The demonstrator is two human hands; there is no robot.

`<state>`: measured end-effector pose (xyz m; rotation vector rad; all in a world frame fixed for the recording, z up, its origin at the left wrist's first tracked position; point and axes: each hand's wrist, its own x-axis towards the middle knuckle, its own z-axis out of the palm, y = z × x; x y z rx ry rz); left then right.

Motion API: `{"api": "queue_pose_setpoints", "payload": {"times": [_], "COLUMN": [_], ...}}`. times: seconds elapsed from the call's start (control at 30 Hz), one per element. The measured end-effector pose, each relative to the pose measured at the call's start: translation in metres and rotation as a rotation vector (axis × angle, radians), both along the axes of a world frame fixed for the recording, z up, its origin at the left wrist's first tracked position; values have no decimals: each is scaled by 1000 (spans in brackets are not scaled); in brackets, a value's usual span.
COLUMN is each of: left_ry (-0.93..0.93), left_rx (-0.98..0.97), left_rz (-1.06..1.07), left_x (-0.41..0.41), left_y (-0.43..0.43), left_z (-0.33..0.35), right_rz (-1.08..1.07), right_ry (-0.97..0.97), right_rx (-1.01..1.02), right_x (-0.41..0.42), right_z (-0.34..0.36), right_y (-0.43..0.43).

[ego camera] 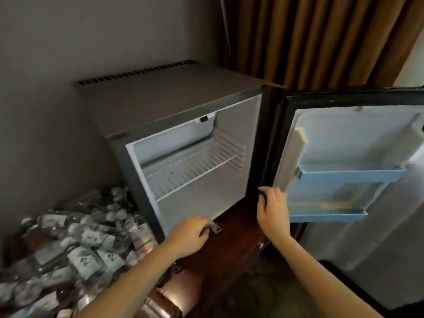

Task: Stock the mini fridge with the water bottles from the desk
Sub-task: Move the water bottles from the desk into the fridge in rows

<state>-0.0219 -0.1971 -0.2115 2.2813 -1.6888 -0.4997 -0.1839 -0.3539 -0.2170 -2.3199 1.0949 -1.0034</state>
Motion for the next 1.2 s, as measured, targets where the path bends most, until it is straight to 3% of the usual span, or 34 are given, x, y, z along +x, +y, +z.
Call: {"api": "queue_pose_setpoints", "payload": {"times": [0.33, 0.57, 0.8, 1.07, 1.2], "left_ry": [74, 159, 210, 225, 295], "left_rx": [54, 3, 23, 63, 130], "left_rz": [369, 550, 552, 606, 743], "left_x": [71, 85, 64, 48, 39], "left_y": [185, 244, 248, 210, 193], "left_z": [-48, -66, -98, -117, -123], "right_rz": [658, 819, 720, 914, 1055], "right_ry": [532, 948, 1029, 1217, 1204], "right_rx": [293, 447, 334, 40, 24], "right_x": [106, 147, 151, 167, 173], "right_z": [-87, -111, -130, -131, -130], "right_y": [166, 224, 241, 225, 211]}}
